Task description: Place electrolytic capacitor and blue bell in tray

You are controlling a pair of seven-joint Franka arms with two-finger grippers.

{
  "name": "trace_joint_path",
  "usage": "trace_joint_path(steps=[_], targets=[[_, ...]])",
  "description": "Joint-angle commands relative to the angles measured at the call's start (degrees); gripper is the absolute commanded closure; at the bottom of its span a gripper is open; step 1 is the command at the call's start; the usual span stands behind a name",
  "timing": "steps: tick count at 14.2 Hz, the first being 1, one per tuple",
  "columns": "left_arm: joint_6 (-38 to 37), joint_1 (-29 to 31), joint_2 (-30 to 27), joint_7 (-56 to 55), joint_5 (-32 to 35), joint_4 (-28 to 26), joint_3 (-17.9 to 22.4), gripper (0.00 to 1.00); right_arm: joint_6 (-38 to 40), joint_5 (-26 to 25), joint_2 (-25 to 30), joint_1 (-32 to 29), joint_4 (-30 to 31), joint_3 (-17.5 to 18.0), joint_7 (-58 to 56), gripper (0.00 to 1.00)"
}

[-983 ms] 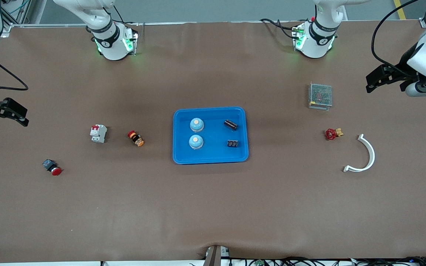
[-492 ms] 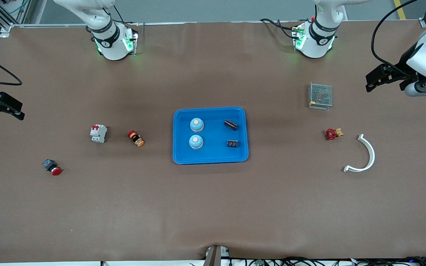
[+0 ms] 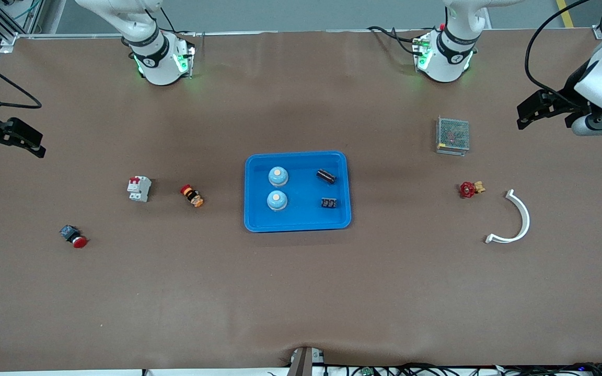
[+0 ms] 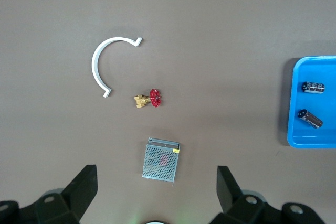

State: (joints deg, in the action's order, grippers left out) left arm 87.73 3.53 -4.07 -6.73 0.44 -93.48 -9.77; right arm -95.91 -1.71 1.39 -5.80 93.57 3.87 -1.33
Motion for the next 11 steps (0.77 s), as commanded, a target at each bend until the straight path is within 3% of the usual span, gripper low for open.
trace_joint_path(steps=[1,6,11], targets=[[-0.99,0.42,-0.86,1.54,-0.61,0.32,-0.08,0.00,-0.24,0.74,1.69,0.43,1.79,-0.09,1.24,0.00],[-0.99,0.42,-0.42,1.54,-0.61,1.11,-0.08,0.00,-1.82,2.85,3.79,0.35,5.73,-0.18,1.33,0.00],[-0.99,0.25,1.07,1.45,-0.70,3.12,-0.08,0.00,-2.44,2.85,3.89,0.43,5.92,-0.09,1.24,0.00]])
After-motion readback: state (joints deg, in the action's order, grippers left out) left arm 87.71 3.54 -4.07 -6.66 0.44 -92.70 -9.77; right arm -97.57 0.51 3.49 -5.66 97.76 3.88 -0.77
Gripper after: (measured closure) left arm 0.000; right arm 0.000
